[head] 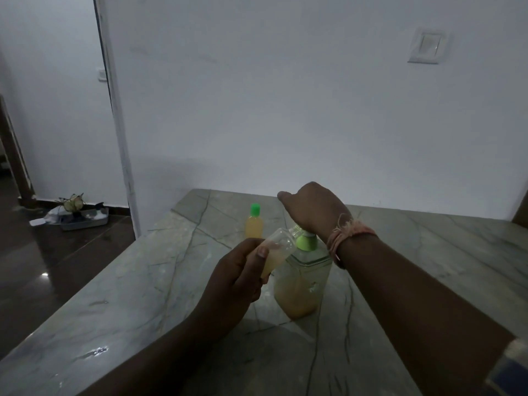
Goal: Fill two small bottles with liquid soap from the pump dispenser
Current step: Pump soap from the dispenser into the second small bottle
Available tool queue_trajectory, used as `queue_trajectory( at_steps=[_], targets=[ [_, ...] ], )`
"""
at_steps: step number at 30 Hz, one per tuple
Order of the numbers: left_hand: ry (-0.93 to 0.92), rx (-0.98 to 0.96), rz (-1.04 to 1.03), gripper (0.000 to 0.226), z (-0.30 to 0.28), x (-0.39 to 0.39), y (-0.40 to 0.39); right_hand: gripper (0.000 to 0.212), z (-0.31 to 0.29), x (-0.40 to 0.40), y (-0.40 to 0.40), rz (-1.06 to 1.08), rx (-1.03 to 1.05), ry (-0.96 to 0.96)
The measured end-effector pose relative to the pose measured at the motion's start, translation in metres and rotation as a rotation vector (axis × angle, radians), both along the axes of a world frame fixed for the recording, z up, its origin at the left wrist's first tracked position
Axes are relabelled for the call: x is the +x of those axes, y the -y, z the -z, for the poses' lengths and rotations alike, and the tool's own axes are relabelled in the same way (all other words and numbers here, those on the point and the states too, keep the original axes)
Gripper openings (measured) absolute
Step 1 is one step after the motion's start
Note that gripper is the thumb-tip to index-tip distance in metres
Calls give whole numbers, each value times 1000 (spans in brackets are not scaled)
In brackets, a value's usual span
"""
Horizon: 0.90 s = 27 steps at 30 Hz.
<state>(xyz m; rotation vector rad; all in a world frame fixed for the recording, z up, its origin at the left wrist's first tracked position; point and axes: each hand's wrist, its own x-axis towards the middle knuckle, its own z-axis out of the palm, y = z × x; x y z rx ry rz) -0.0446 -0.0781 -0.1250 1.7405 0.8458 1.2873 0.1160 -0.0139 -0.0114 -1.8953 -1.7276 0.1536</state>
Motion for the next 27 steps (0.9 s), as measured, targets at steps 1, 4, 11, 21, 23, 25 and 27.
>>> queue_trajectory(
  at_steps=[1, 4, 11, 21, 23, 25, 27],
  targets=[
    [-1, 2, -1, 32, 1, 0, -1, 40, 1, 0, 0, 2, -27, -9],
    [-10, 4, -8, 31, 2, 0, -1, 36, -4, -1, -1, 10, -102, 52],
    [20, -24, 0, 39, 0, 0, 3, 33, -15, -6, 0, 17, -103, 197],
    [14, -11, 3, 36, 1, 1, 1, 35, -5, -3, -1, 20, -99, 98],
    [20, -6, 7, 41, 1, 0, 2, 35, -9, -4, 1, 12, -125, 147],
    [17, 5, 3, 53, 0, 0, 5, 35, -14, -4, 2, 3, -106, 193],
    [20, 8, 3, 57, 0, -1, 4, 37, -12, -3, 1, -2, -61, 149]
  ],
)
